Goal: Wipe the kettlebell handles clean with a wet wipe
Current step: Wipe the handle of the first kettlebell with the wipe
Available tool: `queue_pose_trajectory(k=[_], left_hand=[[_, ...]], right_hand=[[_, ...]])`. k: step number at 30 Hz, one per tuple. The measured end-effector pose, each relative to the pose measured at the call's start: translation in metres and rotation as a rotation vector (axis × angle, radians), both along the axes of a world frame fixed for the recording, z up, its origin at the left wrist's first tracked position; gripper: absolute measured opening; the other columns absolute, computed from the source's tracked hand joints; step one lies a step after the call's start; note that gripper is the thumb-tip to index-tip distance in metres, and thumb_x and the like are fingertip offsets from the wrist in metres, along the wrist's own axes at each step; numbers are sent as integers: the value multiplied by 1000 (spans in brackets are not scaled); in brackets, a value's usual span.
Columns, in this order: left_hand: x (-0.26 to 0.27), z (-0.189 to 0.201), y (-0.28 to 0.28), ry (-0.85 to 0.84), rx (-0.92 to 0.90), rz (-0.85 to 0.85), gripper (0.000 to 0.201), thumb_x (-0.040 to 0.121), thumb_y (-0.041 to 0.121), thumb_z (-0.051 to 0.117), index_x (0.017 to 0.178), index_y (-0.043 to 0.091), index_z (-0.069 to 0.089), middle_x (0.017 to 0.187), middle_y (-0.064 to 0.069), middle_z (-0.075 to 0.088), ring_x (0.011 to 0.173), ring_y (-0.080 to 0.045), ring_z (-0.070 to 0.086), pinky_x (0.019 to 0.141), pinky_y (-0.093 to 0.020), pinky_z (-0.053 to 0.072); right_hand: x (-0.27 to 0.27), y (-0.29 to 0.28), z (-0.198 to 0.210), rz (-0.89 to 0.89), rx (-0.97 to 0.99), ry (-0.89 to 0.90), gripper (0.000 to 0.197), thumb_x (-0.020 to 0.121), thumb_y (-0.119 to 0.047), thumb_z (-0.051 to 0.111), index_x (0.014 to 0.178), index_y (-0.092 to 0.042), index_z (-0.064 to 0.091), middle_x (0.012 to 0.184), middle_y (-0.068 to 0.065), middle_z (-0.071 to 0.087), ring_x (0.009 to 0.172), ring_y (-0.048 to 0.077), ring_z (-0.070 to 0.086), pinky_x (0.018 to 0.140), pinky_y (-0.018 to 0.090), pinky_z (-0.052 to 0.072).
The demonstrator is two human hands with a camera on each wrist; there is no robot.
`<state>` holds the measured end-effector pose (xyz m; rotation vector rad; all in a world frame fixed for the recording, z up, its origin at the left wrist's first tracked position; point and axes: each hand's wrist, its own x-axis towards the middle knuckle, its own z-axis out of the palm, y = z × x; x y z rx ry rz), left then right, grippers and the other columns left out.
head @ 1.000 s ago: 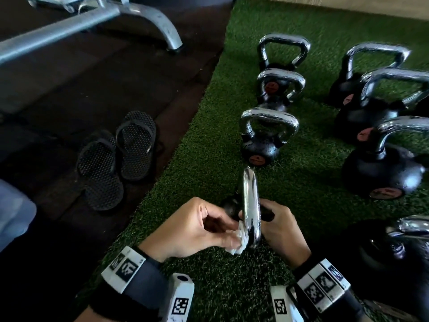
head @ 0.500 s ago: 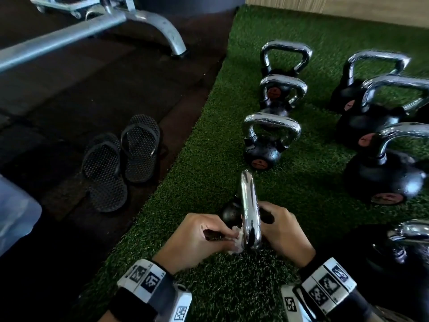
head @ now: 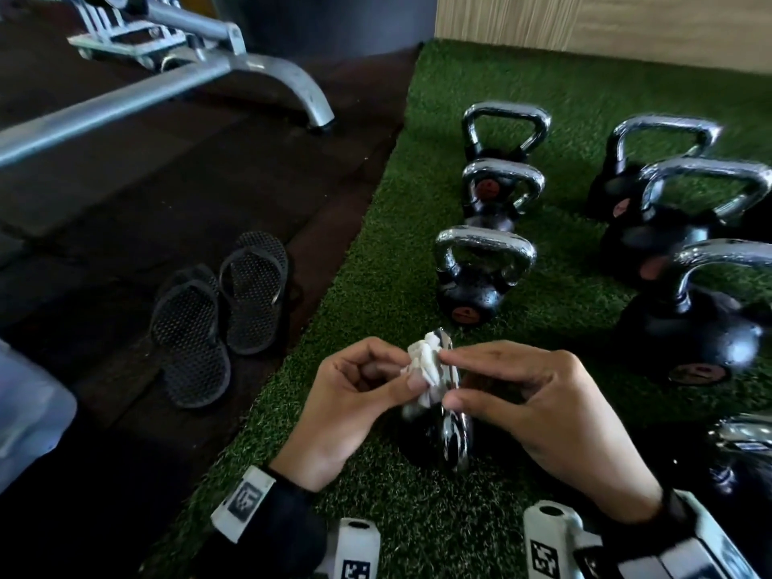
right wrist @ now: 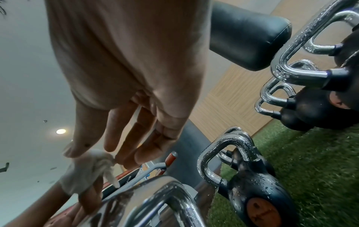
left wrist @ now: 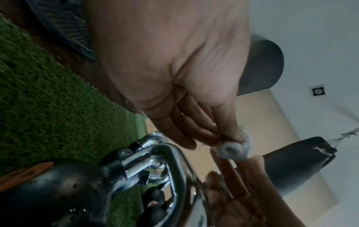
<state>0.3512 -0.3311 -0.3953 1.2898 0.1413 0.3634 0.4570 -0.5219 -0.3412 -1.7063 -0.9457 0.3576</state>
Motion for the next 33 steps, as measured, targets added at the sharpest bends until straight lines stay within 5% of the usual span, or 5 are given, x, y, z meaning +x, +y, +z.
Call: queue_pose_trajectory(k=[10,15,18,22,33], left_hand=[[3,8,-11,-11,210,19,52,87,61,66,85,10,78,86,-4,66,84,-18,61,79,-32,48],[-2,9,-3,65,415,-102,31,95,37,65,124,27,69,111,-4,65,100,-24,62,84,-30,51],[-5,-14,13,268,600,-179,95,75,41,82,154,44,29,149,27,44,141,0,41,114,-36,43],[1,-62,-7,409,891,-327,159,51,63,93,154,45,-27,163,33,-10,157,-11,-6,125,-49,11],[29,-102,-17,52,812,-104,113,76,48,87,159,6,23,160,7,38,146,-21,40,117,-47,39]], right_hand=[[-1,-2,-11,-45,156,67,22,82,-18,83,102,-26,80,97,-10,79,87,10,76,76,20,59],[12,-9,-22,-133,181,114,17,78,-25,79,95,-27,80,91,-5,80,81,11,76,71,18,57],[26,-15,-39,-255,95,94,14,78,-25,81,92,-29,80,88,-8,79,81,10,76,73,21,60],[37,-10,-64,-361,-90,64,13,78,-21,83,86,-31,80,84,-15,78,80,2,74,76,25,60],[43,19,-101,-365,-264,161,20,81,-31,83,101,-28,81,94,-17,77,85,2,72,85,33,60]])
